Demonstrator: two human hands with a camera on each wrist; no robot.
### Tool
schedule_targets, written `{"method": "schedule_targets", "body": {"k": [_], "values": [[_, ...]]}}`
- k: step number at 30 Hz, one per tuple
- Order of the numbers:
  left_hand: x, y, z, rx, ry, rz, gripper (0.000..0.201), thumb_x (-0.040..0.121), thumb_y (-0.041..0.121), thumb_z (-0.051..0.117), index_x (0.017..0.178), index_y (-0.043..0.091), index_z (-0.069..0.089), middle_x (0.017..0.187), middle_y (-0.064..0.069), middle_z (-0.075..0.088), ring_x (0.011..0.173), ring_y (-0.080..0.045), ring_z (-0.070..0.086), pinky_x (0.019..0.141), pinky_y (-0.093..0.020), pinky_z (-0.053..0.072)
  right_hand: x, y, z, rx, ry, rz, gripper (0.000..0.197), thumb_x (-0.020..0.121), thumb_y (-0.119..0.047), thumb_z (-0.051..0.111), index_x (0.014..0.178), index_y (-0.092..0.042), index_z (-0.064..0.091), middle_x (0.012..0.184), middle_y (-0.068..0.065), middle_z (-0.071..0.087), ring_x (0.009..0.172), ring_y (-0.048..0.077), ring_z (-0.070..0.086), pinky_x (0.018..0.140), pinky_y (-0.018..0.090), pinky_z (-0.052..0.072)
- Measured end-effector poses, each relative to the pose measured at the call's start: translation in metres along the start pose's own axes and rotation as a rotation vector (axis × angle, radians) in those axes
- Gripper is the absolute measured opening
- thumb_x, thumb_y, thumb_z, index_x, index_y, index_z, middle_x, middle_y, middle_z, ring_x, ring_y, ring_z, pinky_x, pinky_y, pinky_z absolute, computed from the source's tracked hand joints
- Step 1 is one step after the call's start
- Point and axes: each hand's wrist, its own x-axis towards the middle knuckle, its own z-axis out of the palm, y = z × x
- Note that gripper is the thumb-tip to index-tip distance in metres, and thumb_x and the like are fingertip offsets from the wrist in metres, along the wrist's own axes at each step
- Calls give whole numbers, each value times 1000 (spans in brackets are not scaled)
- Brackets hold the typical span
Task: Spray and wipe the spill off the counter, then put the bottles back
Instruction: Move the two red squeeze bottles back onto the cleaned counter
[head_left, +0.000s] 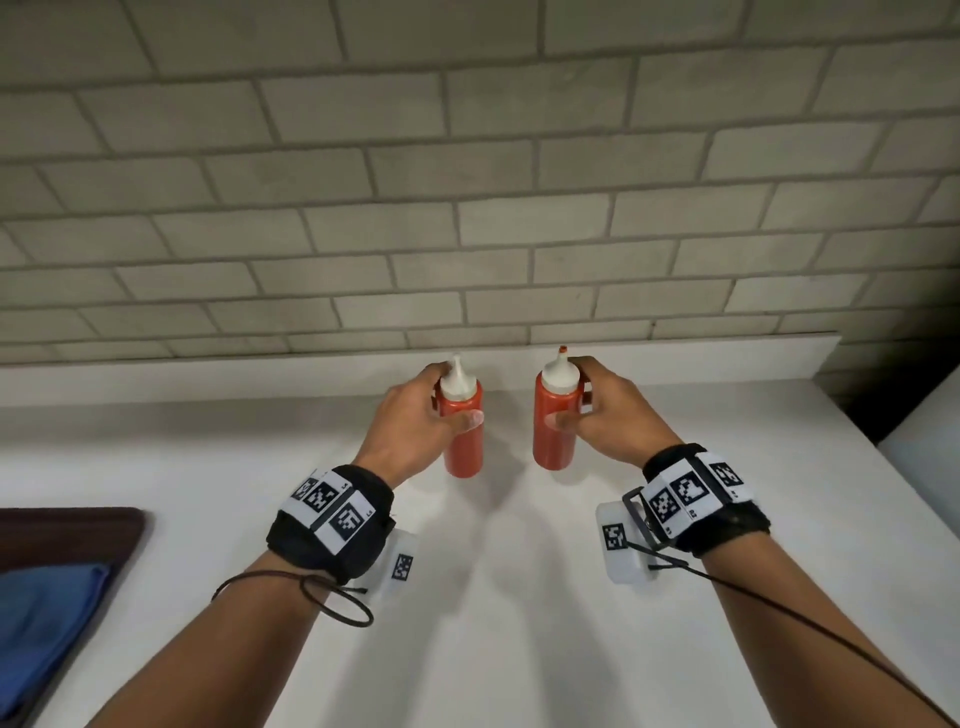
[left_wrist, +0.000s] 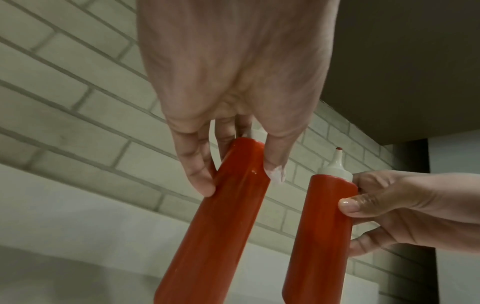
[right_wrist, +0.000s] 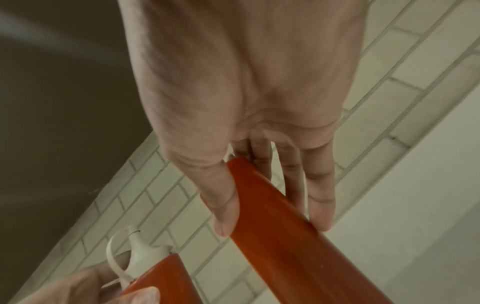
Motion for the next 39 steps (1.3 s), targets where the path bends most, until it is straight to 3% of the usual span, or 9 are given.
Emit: {"method": "schedule_targets", "body": {"k": [6, 10, 12, 21, 26, 30, 39], "values": [[27, -50, -64, 54, 48, -9, 57, 78, 32, 80, 129, 29, 55, 111, 3, 70, 98, -21, 67, 87, -35, 54, 43, -47, 53, -49, 16, -18, 57, 76, -21, 76, 126, -23, 50, 114, -4, 61, 101, 18, 59, 81, 28, 44], [60, -69, -81, 62, 28, -30, 63, 79, 32, 79, 135, 31, 51, 121, 1, 68, 106, -25, 64, 94, -40, 53, 76, -63, 76, -90, 28, -7, 56, 76, -20, 76, 126, -20, 50, 110, -5, 58, 97, 16, 56, 74, 22, 39], [77, -77, -83, 57, 30, -33, 65, 79, 30, 79, 138, 31, 49, 124, 0, 67, 109, -25, 64, 96, -42, 53, 94, -66, 84, -120, 16, 18, 58, 78, -18, 76, 129, -18, 49, 112, -3, 58, 99, 15, 53, 77, 22, 39], [140, -116, -62, 93, 21, -41, 62, 76, 31, 80, 132, 25, 53, 119, -5, 71, 107, -29, 67, 92, -42, 55, 156, -45, 111, -225, 76, 118, 49, 82, -22, 70, 125, -10, 50, 118, 14, 65, 109, 33, 59, 91, 38, 47], [158, -134, -44, 75, 53, -60, 57, 72, 36, 78, 123, 25, 57, 113, -5, 73, 104, -30, 68, 90, -45, 55, 180, -23, 120, -250, 134, 158, 50, 75, -22, 72, 120, -9, 55, 114, 15, 65, 105, 34, 61, 88, 38, 50], [167, -140, -32, 60, 50, -54, 51, 72, 34, 79, 117, 24, 58, 109, -4, 73, 103, -30, 68, 88, -46, 55, 192, -13, 126, -250, 132, 191, 56, 74, -26, 73, 125, -13, 54, 119, 14, 63, 110, 34, 59, 93, 45, 49], [177, -145, -16, -8, 47, -33, 52, 62, 46, 76, 108, 27, 60, 102, 3, 73, 96, -25, 69, 86, -45, 56, 198, 3, 141, -209, 142, 223, 61, 75, -31, 74, 132, -23, 50, 121, 9, 61, 113, 31, 57, 97, 44, 46]]}}
